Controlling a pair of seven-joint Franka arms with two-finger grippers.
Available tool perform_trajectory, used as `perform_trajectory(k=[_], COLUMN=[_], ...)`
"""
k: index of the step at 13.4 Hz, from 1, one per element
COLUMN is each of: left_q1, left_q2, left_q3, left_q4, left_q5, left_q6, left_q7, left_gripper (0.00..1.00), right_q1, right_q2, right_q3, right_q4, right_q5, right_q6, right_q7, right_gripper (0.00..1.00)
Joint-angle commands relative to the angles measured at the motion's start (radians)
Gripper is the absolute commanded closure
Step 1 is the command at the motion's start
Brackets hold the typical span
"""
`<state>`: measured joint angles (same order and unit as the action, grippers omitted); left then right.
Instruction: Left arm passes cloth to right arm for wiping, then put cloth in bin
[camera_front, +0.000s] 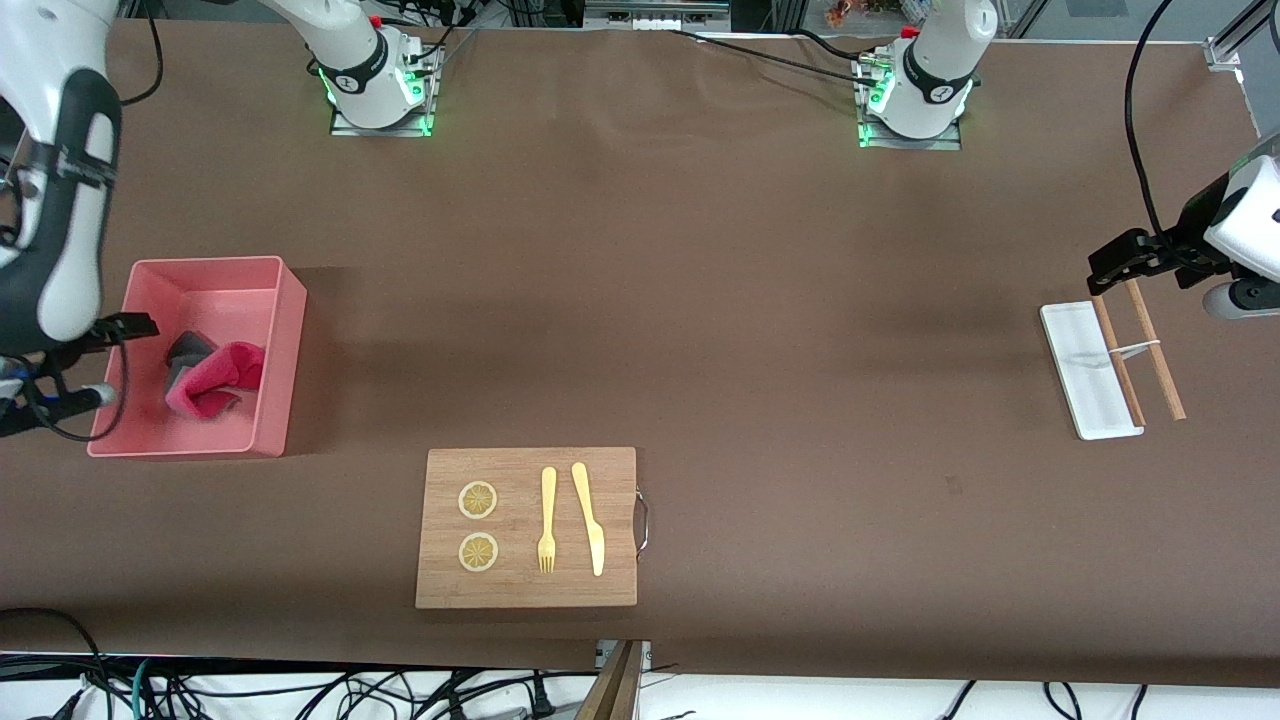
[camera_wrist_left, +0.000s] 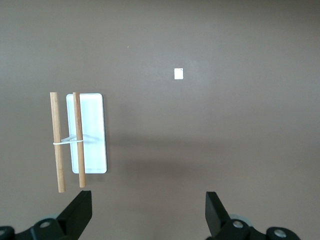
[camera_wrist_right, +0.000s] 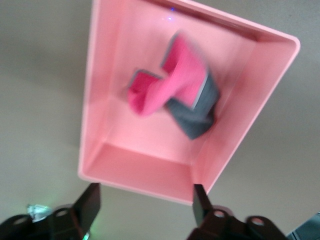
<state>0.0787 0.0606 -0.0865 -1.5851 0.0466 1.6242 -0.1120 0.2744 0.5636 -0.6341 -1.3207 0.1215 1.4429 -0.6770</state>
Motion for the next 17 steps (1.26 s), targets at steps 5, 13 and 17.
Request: perform_trajectory(k=[5,13,17], left_q1=[0.006,0.013,0.018], left_q2=[0.016,0.001,-0.001], left_q3=[-0.006,-0.001,-0.002], left_q4=[0.034,0.036,0.036], left_q5=[0.013,0.001,-0.002], left_q6=[-0.018,-0.029,-0.050], left_q7=[-0.008,0.005,0.009], left_gripper=[0.00,0.00,0.00], right_q1=[0.039,-0.193,-0.245], right_q2=[-0.207,-0.447,-0.498], right_q3=[0.137,0.516,0.539], right_q4=[0.112,-0.060,-0.100], right_q5=[-0.026,-0.103,-0.128], right_q6=[-0.197,-0.110,-0.114], right_q7=[0.374,0.521,0.519], right_gripper=[0.00,0.00,0.00])
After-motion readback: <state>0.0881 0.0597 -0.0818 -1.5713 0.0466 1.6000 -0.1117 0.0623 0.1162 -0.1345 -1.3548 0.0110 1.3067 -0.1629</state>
